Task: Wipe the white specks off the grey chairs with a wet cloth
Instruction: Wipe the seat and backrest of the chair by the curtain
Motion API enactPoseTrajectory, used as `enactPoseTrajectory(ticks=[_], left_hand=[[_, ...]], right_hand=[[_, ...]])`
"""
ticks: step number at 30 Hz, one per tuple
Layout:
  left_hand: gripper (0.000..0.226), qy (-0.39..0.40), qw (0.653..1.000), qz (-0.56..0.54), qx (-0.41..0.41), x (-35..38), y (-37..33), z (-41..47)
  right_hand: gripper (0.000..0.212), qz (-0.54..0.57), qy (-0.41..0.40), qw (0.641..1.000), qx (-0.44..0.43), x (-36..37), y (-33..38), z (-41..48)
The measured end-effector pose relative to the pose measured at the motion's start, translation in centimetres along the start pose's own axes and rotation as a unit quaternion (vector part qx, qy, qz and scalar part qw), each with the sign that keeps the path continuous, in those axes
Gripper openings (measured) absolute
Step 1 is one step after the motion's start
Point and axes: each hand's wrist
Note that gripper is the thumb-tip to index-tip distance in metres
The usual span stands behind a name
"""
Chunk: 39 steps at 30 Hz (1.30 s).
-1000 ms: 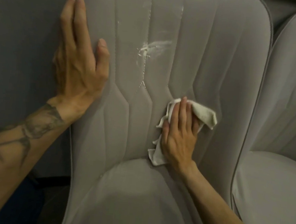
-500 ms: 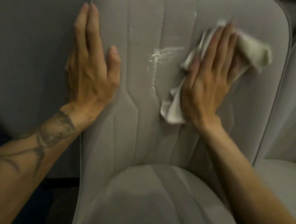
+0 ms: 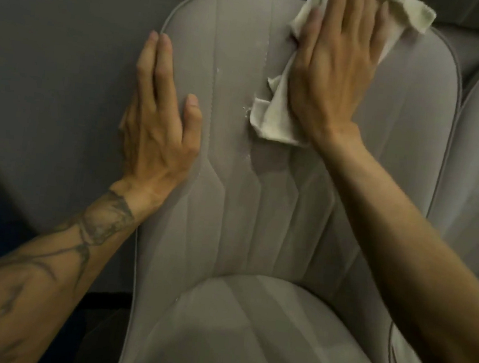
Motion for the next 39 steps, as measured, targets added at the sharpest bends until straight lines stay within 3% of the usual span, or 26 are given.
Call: enactPoseTrajectory(ticks=[2, 7, 10, 14, 16, 20, 23, 27, 29, 33, 36, 39], left_hand=[[0.064, 0.003, 1.0, -0.002, 0.001, 0.1, 0.1, -0.1], [0.064, 0.007, 1.0, 0.001, 0.001, 0.3, 0.1, -0.1], [0.065, 0.01, 1.0, 0.005, 0.001, 0.3, 0.1, -0.1], [0.066, 0.017, 1.0, 0.0, -0.004, 0.3, 0.1, -0.1], [0.064, 0.018, 1.0, 0.002, -0.003, 0.4, 0.1, -0.2], [0.063, 0.018, 1.0, 0.004, 0.0, 0.4, 0.0, -0.1], [0.063, 0.018, 1.0, 0.004, -0.001, 0.3, -0.1, -0.2], [0.063, 0.019, 1.0, 0.002, -0.004, 0.4, 0.0, -0.2], [0.062, 0.017, 1.0, -0.001, -0.004, 0.5, 0.1, -0.3], [0.061, 0.019, 1.0, -0.005, -0.008, 0.3, 0.1, -0.3], [0.061, 0.023, 1.0, -0.011, -0.014, 0.1, -0.1, -0.1], [0.061, 0.038, 0.998, -0.035, -0.023, -0.2, 0.1, -0.7]], right_hand=[[0.054, 0.007, 0.017, 1.0, -0.025, 0.0, 1.7, -2.4], [0.059, 0.026, 0.186, 0.964, -0.187, -3.4, 1.4, -13.2], [0.056, 0.014, 0.128, 0.975, -0.18, -2.1, 0.5, -8.9], [0.055, 0.028, 0.017, 0.999, -0.019, 0.7, 4.7, -2.9], [0.056, 0.058, 0.045, 0.997, -0.034, 0.2, 6.2, -5.8], [0.058, 0.06, 0.177, 0.967, -0.171, -3.1, 3.6, -13.4], [0.057, 0.046, 0.137, 0.974, -0.172, -2.0, 2.2, -9.8], [0.056, 0.04, 0.044, 0.997, -0.046, 0.8, 5.4, -4.5], [0.058, 0.079, 0.071, 0.992, -0.065, 0.6, 6.4, -7.2], [0.058, 0.107, 0.172, 0.962, -0.184, -2.5, 4.4, -14.2], [0.056, 0.086, 0.135, 0.97, -0.182, -1.7, 3.9, -10.8], [0.056, 0.087, 0.071, 0.987, -0.112, 0.9, 6.3, -5.5]])
Point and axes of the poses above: each hand's wrist, its own z-axis towards the middle knuckle, its own x-axis out of the palm, y = z × x, and after that the axes turned 3 degrees about -y, right-handed
